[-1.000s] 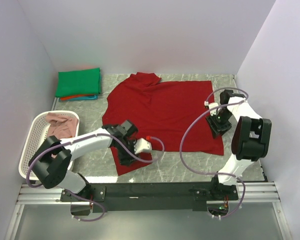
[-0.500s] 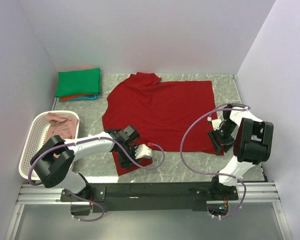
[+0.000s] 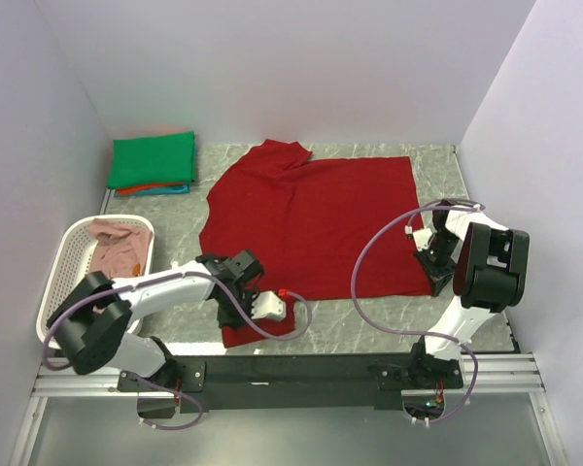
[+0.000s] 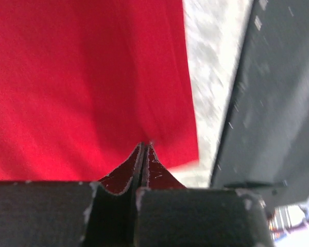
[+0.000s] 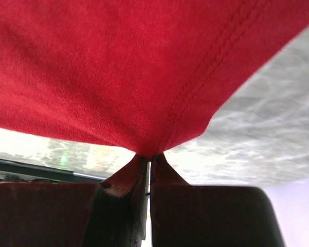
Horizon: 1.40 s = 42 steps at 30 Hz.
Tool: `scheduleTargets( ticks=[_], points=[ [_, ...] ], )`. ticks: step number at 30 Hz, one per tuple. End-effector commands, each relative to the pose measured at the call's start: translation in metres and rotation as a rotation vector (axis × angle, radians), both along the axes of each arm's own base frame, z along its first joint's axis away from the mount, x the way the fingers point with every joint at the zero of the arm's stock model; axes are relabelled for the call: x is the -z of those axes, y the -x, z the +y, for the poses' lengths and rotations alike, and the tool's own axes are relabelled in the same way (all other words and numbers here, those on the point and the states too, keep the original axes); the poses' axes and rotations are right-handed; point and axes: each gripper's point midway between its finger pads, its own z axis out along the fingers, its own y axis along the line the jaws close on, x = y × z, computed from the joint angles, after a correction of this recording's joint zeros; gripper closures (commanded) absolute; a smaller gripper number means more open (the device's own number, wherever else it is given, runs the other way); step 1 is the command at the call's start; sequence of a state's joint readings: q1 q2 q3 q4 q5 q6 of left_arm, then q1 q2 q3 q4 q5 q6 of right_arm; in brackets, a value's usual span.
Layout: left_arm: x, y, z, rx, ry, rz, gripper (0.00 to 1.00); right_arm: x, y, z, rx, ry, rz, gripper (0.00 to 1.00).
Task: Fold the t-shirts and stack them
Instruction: Flatten the tshirt out
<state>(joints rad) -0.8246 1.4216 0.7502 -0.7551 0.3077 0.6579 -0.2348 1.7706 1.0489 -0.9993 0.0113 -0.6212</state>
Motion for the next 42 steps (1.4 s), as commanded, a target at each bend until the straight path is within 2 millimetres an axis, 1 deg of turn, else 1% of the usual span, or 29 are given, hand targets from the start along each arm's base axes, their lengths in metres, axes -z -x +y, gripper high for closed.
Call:
scheduleTargets(
  ticks=[1, 3, 6, 7, 8, 9, 10, 11, 13, 14, 15, 17, 18, 19, 20, 21, 22, 23, 24, 26, 27, 29, 30, 32, 33, 37, 40, 41, 42],
  points=[
    [-0.01, 0.018, 0.023, 0.064, -0.041, 0.023, 0.99, -0.022, -0.011, -0.016, -0.061, 0.058, -0.07, 1.0],
    [-0.01, 0.018, 0.031, 0.067, -0.058, 0.02, 0.99, -0.024, -0.008, -0.017, -0.083, 0.054, -0.057, 1.0],
    [-0.013, 0.014, 0.037, 0.063, -0.058, 0.022, 0.99, -0.025, -0.005, -0.02, -0.116, 0.066, -0.043, 1.0],
    [-0.013, 0.011, 0.038, 0.057, -0.063, 0.019, 0.99, -0.023, -0.002, -0.023, -0.123, 0.081, -0.03, 1.0],
    [-0.013, 0.007, 0.037, 0.052, -0.064, 0.011, 0.99, -0.022, -0.004, -0.024, -0.122, 0.083, -0.037, 1.0],
    [-0.016, 0.003, 0.034, 0.04, -0.059, 0.002, 0.97, -0.021, -0.003, -0.022, -0.119, 0.072, -0.031, 1.0],
    [-0.027, -0.002, 0.021, 0.035, -0.008, -0.006, 0.93, -0.023, -0.006, -0.021, -0.113, 0.065, -0.035, 1.0],
    [-0.036, -0.006, 0.011, 0.028, 0.036, -0.015, 0.77, -0.023, -0.005, -0.016, -0.106, 0.041, -0.029, 1.0],
    [-0.059, -0.012, -0.016, -0.006, 0.152, -0.02, 0.58, -0.024, -0.006, -0.014, -0.096, 0.029, -0.033, 1.0],
    [-0.065, -0.02, -0.029, -0.023, 0.195, -0.053, 0.5, -0.023, -0.006, -0.013, -0.093, 0.026, -0.032, 1.0],
    [-0.067, -0.018, -0.04, -0.042, 0.208, -0.048, 0.46, -0.023, -0.006, -0.013, -0.091, 0.028, -0.035, 1.0],
    [-0.068, -0.025, -0.061, -0.05, 0.251, -0.079, 0.39, -0.022, -0.005, -0.012, -0.088, 0.024, -0.033, 1.0],
    [-0.068, -0.021, -0.073, -0.061, 0.266, -0.077, 0.36, -0.021, -0.005, -0.011, -0.081, 0.017, -0.032, 1.0],
    [-0.061, -0.021, -0.079, -0.071, 0.26, -0.074, 0.36, -0.021, -0.005, -0.01, -0.075, 0.011, -0.031, 1.0],
    [-0.062, -0.027, -0.091, -0.104, 0.287, -0.095, 0.32, -0.02, -0.004, -0.008, -0.067, 0.002, -0.025, 1.0],
    [-0.061, -0.023, -0.1, -0.098, 0.296, -0.099, 0.31, -0.02, -0.004, -0.006, -0.062, -0.008, -0.026, 1.0],
    [-0.054, -0.022, -0.105, -0.109, 0.291, -0.096, 0.3, -0.02, -0.005, -0.005, -0.058, -0.013, -0.029, 1.0],
    [-0.052, -0.023, -0.11, -0.117, 0.296, -0.11, 0.3, -0.021, -0.005, -0.004, -0.053, -0.013, -0.025, 1.0],
    [-0.052, -0.022, -0.121, -0.117, 0.324, -0.123, 0.3, -0.02, -0.005, -0.004, -0.044, -0.013, -0.019, 1.0],
    [-0.043, -0.022, -0.128, -0.119, 0.321, -0.131, 0.29, -0.019, -0.006, 0.001, -0.027, -0.042, -0.014, 1.0],
    [-0.043, -0.021, -0.136, -0.104, 0.343, -0.145, 0.29, -0.019, -0.007, 0.002, -0.025, -0.047, -0.014, 1.0],
    [-0.033, -0.015, -0.139, -0.087, 0.335, -0.149, 0.29, -0.019, -0.008, 0.003, -0.02, -0.053, -0.017, 1.0],
    [-0.03, -0.009, -0.142, -0.062, 0.334, -0.147, 0.29, -0.019, -0.009, 0.003, -0.019, -0.052, -0.019, 1.0],
    [-0.018, -0.003, -0.141, -0.042, 0.308, -0.145, 0.3, -0.019, -0.01, 0.002, -0.019, -0.049, -0.024, 1.0],
    [-0.009, 0.0, -0.137, -0.036, 0.282, -0.144, 0.3, -0.019, -0.01, 0.003, -0.019, -0.051, -0.023, 1.0],
    [0.002, -0.003, -0.124, -0.008, 0.235, -0.184, 0.35, -0.02, -0.012, 0.002, -0.021, -0.051, -0.025, 1.0],
    [0.009, 0.0, -0.114, 0.023, 0.192, -0.176, 0.6, -0.02, -0.014, 0.002, -0.022, -0.052, -0.023, 1.0],
    [0.012, 0.005, -0.106, 0.033, 0.164, -0.158, 0.73, -0.02, -0.014, 0.001, -0.025, -0.053, -0.015, 1.0],
    [0.012, 0.007, -0.103, 0.04, 0.159, -0.146, 0.79, -0.022, -0.016, 0.0, -0.027, -0.049, -0.019, 1.0]
  ],
)
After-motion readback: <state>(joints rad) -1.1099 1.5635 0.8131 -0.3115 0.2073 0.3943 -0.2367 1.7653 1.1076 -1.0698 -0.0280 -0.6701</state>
